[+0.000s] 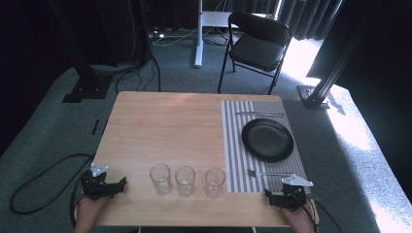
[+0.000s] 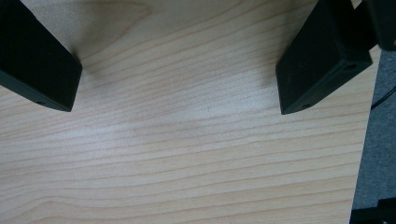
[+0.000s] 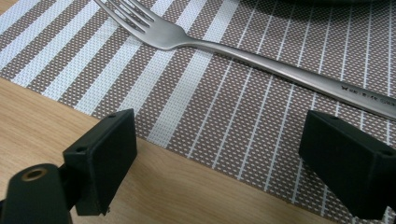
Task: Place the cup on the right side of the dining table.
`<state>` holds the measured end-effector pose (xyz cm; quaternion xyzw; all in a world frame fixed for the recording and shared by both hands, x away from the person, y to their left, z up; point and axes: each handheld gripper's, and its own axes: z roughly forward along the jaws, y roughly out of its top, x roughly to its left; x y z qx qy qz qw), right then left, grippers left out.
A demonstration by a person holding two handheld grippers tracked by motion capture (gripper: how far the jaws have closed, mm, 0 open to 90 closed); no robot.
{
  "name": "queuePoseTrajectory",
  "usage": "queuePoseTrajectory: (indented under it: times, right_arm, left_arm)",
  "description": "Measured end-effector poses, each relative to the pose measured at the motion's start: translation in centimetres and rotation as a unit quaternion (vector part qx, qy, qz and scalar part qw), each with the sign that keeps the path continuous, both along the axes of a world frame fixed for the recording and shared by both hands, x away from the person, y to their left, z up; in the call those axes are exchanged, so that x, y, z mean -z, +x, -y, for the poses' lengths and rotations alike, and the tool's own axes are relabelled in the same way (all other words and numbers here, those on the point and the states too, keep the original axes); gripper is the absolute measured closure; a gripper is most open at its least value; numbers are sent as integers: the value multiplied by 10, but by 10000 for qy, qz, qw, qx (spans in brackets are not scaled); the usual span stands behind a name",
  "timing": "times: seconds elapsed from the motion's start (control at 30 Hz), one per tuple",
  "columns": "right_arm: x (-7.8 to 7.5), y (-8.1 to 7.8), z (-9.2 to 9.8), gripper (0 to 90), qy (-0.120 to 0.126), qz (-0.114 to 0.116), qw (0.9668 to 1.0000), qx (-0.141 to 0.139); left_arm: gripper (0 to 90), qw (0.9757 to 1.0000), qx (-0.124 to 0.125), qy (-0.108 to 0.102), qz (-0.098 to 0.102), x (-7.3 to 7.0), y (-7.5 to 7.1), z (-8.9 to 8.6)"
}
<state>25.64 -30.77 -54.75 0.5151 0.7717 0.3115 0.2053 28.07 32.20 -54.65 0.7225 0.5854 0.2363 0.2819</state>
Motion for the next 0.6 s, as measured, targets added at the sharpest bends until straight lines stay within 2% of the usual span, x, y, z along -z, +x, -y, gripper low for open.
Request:
queuePoseTrajectory:
  times: [0.17, 0.6]
  right_arm:
    - [0, 0, 1, 107, -4, -15, 10000, -31]
    - [-1, 1, 0, 108, -25, -57, 10000, -36]
  left_arm:
    - [6, 9999, -112, -4, 2, 0, -1, 0]
    - [7, 9998, -208, 1, 2, 0, -4, -2]
